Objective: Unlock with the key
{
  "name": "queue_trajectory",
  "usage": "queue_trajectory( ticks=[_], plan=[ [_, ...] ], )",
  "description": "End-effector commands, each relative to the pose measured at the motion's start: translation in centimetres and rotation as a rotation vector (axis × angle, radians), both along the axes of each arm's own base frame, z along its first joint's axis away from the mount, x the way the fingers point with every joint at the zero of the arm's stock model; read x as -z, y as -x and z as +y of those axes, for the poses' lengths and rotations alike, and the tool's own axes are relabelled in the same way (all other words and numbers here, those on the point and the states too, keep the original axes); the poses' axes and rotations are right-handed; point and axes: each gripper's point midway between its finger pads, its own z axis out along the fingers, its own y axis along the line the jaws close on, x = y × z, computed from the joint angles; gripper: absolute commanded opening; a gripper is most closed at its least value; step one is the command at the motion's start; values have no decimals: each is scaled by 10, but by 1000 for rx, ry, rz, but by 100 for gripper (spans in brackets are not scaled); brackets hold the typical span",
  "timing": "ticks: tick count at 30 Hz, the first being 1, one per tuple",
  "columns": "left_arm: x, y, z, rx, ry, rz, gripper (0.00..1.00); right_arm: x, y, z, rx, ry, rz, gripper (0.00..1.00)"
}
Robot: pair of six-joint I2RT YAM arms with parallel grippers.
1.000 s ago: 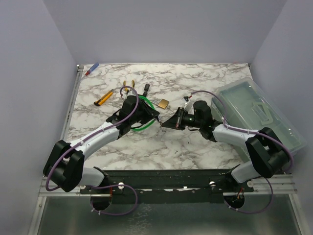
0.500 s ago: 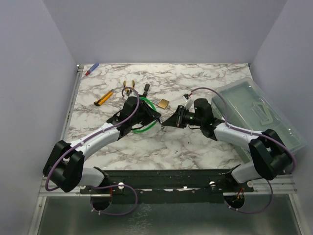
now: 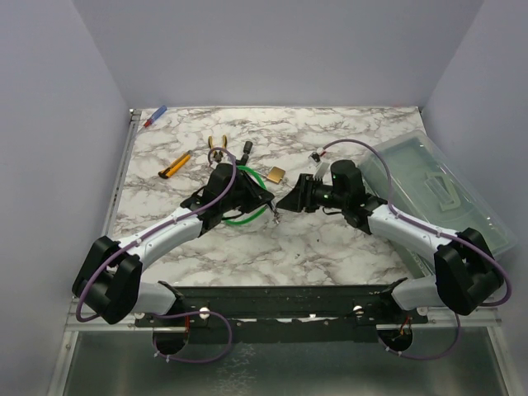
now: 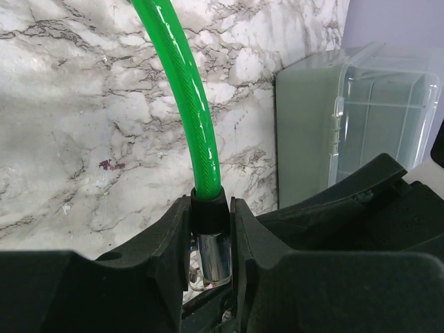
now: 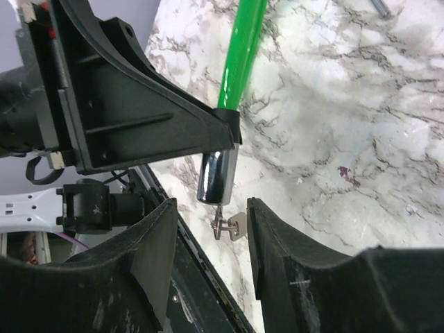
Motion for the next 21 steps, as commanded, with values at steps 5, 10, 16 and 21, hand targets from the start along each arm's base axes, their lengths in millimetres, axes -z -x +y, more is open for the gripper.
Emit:
queue_trajectory(
  ticks=[5,10,16,21],
  plan=[
    [-8,1,-7,12,36,0,0,13,5,-7,-1,99,-16,53],
    [-11,-1,-8,10,39,-6,0,14,14,-2,-42,80,-22,53],
    [-14,-1,-8,12,41,-15,0,13,18,6,-62,36,-4,48],
    [-16,-1,-7,11,44,-20,0,15,22,9,-72,20,10,41]
  ],
)
